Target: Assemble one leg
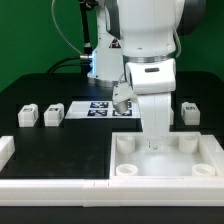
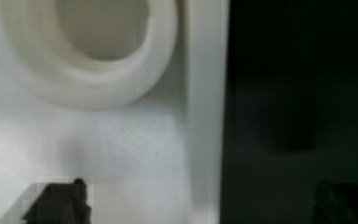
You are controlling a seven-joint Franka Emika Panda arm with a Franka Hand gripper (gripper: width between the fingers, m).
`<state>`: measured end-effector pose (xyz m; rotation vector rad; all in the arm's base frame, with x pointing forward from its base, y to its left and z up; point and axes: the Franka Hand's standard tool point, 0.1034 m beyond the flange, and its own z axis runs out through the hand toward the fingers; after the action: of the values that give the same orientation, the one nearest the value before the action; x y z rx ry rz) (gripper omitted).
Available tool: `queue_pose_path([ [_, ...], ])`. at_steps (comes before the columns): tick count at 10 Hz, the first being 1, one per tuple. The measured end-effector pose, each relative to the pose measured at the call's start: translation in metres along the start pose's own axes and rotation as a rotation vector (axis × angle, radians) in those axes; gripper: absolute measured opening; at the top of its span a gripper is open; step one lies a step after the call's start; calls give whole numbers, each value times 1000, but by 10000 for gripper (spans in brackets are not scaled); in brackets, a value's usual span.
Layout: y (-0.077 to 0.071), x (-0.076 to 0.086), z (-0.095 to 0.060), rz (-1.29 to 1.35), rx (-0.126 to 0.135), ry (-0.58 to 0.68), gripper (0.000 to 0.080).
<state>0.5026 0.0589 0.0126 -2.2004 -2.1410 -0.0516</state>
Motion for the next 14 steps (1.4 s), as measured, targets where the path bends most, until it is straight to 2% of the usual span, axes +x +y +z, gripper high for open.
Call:
queue_pose_path([
  [4, 0, 0, 0, 1, 0, 0, 649],
  [5, -2, 4, -9, 48, -11, -4, 649],
  [6, -10, 15, -27, 142, -28, -11, 649],
  [8, -32, 36, -53, 285, -38, -30, 649],
  [10, -53, 68, -58, 588, -47, -29, 649],
  [11, -54, 77, -61, 629, -57, -23, 649],
  [14, -56, 79, -58, 959, -46, -7, 649],
])
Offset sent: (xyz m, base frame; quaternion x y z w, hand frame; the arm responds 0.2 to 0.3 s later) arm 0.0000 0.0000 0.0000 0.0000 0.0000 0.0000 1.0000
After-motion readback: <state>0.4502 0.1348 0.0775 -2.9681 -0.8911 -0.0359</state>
